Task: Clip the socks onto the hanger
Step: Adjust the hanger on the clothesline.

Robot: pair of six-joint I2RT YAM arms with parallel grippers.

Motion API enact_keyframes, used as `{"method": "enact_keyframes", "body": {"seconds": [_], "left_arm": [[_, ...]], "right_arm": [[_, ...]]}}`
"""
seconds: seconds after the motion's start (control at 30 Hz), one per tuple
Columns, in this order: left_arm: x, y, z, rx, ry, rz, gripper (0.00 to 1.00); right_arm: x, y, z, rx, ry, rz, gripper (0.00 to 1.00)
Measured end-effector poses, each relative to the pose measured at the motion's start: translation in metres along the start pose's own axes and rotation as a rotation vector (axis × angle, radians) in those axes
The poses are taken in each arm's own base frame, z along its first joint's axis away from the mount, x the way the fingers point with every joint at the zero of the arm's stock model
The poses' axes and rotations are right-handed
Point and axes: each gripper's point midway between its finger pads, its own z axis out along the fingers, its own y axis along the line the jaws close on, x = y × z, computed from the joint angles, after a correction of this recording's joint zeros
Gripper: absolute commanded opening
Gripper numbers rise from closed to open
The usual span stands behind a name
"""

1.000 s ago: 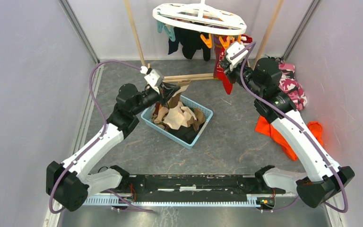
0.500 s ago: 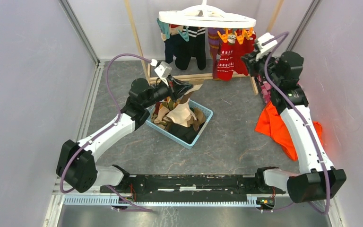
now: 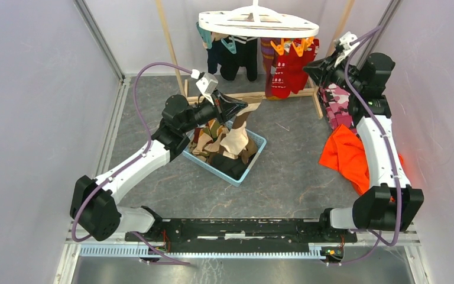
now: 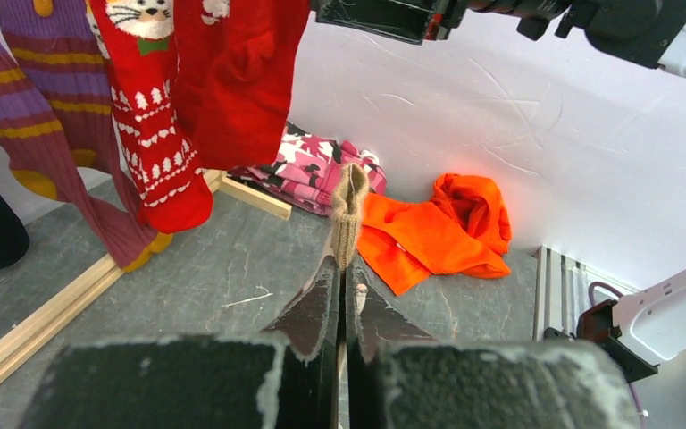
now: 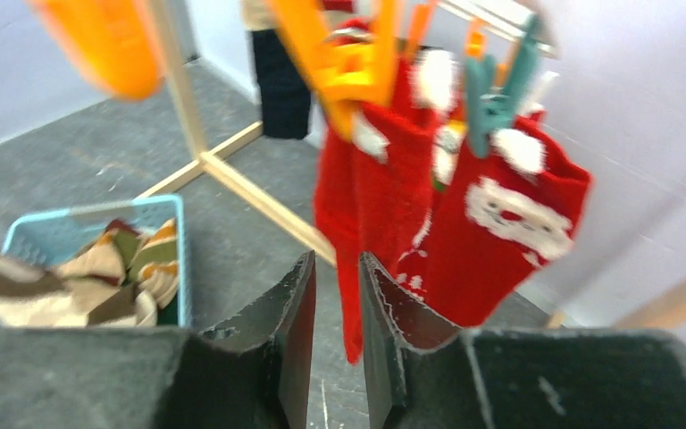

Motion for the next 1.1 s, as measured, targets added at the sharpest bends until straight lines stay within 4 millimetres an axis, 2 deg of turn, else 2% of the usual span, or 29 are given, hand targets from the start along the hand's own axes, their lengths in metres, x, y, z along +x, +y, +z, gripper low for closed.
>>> {"method": "enact_keyframes", "body": {"seconds": [0.13, 0.23, 0.37, 0.43, 0.57, 0.7, 0.73, 0.83, 1.0, 1.1], "left_arm": [[0.003, -0.001, 0.000, 0.004, 0.011, -0.004, 0.02], [0.006, 0.002, 0.003, 0.006, 0.016, -0.005, 0.02], [0.014, 0.020, 0.036, 0.023, 0.027, 0.004, 0.02], [0.022, 0.030, 0.052, 0.030, 0.033, 0.000, 0.02], [0.036, 0.048, 0.083, 0.048, 0.040, -0.005, 0.02], [0.043, 0.055, 0.102, 0.067, 0.030, -0.036, 0.02], [0.045, 0.053, 0.108, 0.078, 0.022, -0.051, 0.02], [0.044, 0.047, 0.111, 0.095, 0.009, -0.062, 0.02], [0.042, 0.039, 0.115, 0.115, -0.009, -0.063, 0.02], [0.040, 0.037, 0.116, 0.120, -0.020, -0.057, 0.02]], "right_arm": [[-0.002, 0.032, -0.011, -0.146, 0.012, -0.068, 0.36], [-0.014, 0.053, -0.024, -0.223, -0.008, -0.130, 0.35], [-0.035, 0.078, -0.039, -0.306, -0.057, -0.174, 0.36], [-0.039, 0.087, -0.040, -0.343, -0.072, -0.170, 0.37], [-0.043, 0.106, -0.033, -0.387, -0.083, -0.147, 0.35], [-0.049, 0.131, -0.012, -0.377, -0.096, -0.138, 0.32], [-0.052, 0.138, -0.002, -0.338, -0.100, -0.135, 0.32], [-0.054, 0.134, 0.011, -0.243, -0.096, -0.125, 0.31], [-0.055, 0.110, 0.033, -0.062, -0.090, -0.093, 0.31], [-0.051, 0.093, 0.037, 0.027, -0.079, -0.076, 0.30]]}}
